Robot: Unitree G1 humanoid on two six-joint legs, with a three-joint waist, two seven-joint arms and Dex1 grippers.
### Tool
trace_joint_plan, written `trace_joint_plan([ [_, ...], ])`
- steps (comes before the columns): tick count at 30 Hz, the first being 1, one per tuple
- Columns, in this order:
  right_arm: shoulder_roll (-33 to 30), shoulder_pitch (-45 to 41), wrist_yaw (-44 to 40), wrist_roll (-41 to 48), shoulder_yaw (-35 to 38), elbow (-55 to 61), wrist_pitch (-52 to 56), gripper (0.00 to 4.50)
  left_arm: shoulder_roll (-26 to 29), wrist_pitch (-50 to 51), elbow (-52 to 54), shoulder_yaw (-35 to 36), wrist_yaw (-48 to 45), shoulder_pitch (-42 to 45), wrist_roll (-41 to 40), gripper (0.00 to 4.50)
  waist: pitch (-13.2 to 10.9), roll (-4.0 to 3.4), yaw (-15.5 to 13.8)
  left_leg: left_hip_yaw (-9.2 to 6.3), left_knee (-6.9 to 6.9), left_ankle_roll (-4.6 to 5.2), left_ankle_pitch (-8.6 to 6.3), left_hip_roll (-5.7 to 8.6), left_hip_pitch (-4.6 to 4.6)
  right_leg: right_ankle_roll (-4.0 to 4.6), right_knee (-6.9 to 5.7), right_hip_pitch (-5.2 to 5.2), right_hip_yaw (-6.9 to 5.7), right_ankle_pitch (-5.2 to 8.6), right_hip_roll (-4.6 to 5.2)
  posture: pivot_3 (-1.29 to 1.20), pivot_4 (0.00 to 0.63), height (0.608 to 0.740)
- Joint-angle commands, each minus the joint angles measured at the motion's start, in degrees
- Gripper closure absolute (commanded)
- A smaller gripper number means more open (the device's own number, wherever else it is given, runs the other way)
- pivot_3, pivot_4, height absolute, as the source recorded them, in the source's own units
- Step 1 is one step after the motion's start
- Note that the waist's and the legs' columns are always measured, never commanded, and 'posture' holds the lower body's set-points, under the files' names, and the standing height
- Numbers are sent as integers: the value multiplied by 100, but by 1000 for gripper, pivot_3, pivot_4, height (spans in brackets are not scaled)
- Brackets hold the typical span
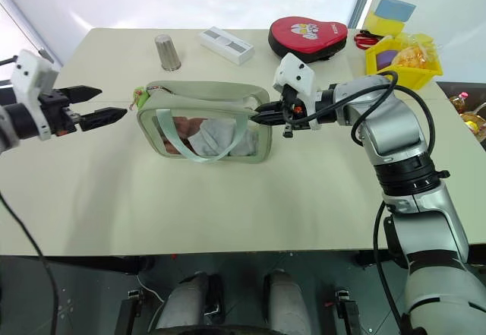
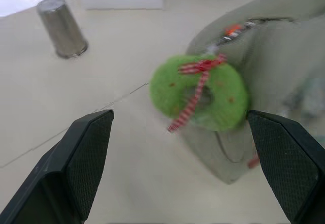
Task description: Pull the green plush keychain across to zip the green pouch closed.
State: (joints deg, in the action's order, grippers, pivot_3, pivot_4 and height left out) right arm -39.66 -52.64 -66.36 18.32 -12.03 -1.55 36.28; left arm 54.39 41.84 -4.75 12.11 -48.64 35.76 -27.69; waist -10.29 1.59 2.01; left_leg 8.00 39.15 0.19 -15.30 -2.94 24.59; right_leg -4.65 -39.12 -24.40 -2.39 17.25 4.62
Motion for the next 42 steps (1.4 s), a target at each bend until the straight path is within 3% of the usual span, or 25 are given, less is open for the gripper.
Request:
trace_joint_plan([
  [1,-52,8,-49,-48,42,177,-90,3897,-168,-615,-458,-199,149,360,440,0,0,0,-1,0,0,0,0,2,0,0,0,0,0,0,2,0,150,740],
  [13,113,-123,43,-74,34,191,11,3897,-814,-1475,-1467,-805,-149,827,1068,0,0,0,22,2,0,0,0,0,-1,0,-1,0,-1,0,0,0,150,740],
  [17,108,-109,60,-80,47,224,29,3931,-836,-1373,-1497,-606,-279,944,890,1830,0,0,27,2,2,0,1,0,-1,-1,-1,0,-1,0,1,0,150,740],
  [21,105,-122,99,-135,68,150,-15,3931,-768,-1115,-1388,-473,-391,991,702,3981,0,0,31,2,1,0,1,0,-1,-1,-1,0,-1,0,0,0,150,740],
  [27,137,-112,184,-185,92,90,-94,3931,-469,-425,-1245,-213,-896,1565,155,3981,-2,3,22,1,2,0,1,0,0,-1,-2,0,-2,0,0,0,150,740],
  [31,179,-130,240,-212,100,35,-142,3931,-563,-53,-875,-503,-1242,2049,-61,3981,-1,4,16,0,4,0,1,2,2,-1,-2,1,-2,-1,0,0,150,740],
  [36,221,-117,294,-243,120,35,-159,3931,-1014,-354,-357,-1363,-1344,2097,394,3981,0,3,8,0,5,-2,2,2,-6,-1,-8,6,-1,-1,-1,0,150,740],
  [39,234,-88,333,-253,137,33,-170,3931,-1238,-766,-664,-1484,-1101,2186,730,3981,-1,2,41,1,6,-2,3,1,-6,-1,-8,6,0,-1,-3,0,150,740],
  [42,221,-35,348,-260,149,48,-190,3931,-1302,-927,-936,-1409,-1036,2336,828,3099,-1,2,51,1,4,-3,3,-1,-6,-1,-8,0,1,0,-7,0,150,740],
])
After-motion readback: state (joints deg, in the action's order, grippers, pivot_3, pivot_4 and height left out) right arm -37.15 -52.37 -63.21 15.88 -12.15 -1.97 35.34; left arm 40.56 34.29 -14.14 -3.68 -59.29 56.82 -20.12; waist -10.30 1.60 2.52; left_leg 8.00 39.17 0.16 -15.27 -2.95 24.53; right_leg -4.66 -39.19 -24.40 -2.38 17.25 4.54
